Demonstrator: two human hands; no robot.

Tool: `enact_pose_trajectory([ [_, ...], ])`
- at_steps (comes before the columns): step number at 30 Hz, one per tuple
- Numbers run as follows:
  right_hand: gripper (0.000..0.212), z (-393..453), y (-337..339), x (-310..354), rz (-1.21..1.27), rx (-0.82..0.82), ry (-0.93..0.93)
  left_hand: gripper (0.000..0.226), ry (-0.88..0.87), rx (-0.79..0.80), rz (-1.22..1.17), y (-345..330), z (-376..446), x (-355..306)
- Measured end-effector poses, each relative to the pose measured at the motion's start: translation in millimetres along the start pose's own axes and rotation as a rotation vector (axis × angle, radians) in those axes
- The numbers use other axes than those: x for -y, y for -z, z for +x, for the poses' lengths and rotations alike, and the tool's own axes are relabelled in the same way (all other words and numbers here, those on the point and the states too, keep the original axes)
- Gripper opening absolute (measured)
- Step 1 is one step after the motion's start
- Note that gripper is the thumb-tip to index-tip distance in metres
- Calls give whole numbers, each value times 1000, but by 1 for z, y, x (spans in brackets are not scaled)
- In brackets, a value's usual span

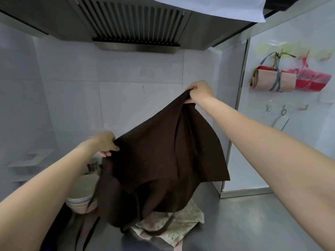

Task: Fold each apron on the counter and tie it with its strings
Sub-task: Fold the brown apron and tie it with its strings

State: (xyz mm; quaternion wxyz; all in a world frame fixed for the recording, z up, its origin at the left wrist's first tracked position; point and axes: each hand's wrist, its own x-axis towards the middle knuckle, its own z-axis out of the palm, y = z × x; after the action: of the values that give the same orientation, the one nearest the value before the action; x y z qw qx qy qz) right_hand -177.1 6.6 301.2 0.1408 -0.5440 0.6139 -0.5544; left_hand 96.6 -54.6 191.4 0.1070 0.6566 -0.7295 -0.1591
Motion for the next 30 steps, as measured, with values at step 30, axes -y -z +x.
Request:
enact_pose_trajectory([
  [30,15,-16,20,-49,-1303,240,40,9,97,-390,-811,8,21,1],
])
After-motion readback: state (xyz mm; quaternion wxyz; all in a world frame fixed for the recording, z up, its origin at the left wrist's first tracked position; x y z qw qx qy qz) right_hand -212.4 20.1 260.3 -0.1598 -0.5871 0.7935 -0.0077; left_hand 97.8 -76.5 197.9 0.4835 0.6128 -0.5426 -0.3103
